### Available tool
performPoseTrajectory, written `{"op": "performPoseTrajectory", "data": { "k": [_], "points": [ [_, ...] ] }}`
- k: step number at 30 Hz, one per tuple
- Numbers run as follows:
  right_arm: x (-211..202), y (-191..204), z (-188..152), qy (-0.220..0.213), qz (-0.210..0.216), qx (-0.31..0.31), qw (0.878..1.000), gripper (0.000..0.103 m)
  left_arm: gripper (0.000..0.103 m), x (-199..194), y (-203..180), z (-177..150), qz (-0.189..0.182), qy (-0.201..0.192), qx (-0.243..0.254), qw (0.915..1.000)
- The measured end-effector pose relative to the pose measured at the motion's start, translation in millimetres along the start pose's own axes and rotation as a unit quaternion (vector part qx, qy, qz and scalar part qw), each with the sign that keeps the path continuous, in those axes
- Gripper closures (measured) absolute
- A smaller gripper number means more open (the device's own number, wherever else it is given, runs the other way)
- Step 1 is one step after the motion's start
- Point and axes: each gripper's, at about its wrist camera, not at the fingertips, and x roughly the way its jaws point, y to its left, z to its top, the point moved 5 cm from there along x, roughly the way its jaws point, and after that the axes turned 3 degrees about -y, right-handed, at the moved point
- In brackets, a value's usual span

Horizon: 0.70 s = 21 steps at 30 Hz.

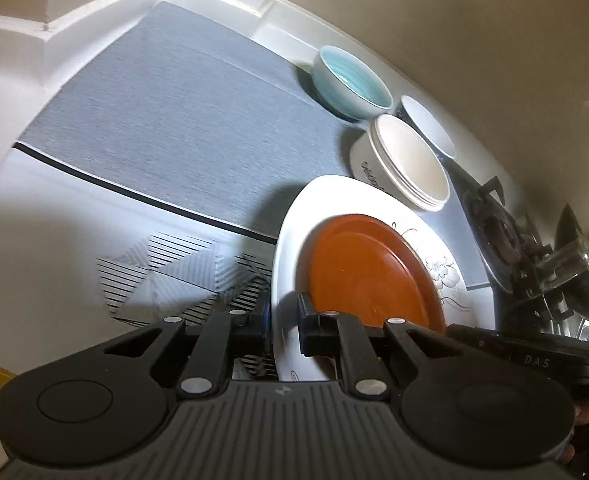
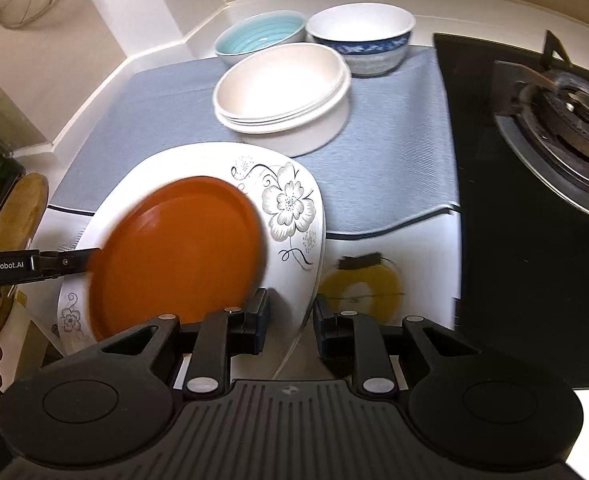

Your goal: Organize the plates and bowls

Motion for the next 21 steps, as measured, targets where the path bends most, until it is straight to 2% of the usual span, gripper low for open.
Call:
{"op": "performPoseTrajectory", "data": {
  "k": [11,21],
  "points": [
    [28,48,18,0.003,0.011,-0.016,1.0,0.078,0.088,-13,42,21,0.025,-0.022,-0.005,0.9994],
    [67,113,47,0.007,0.03,-0.053,0.998,0.078,0.086,-27,105,59,0.067,-0.06,-0.049,0.9947]
  ]
}}
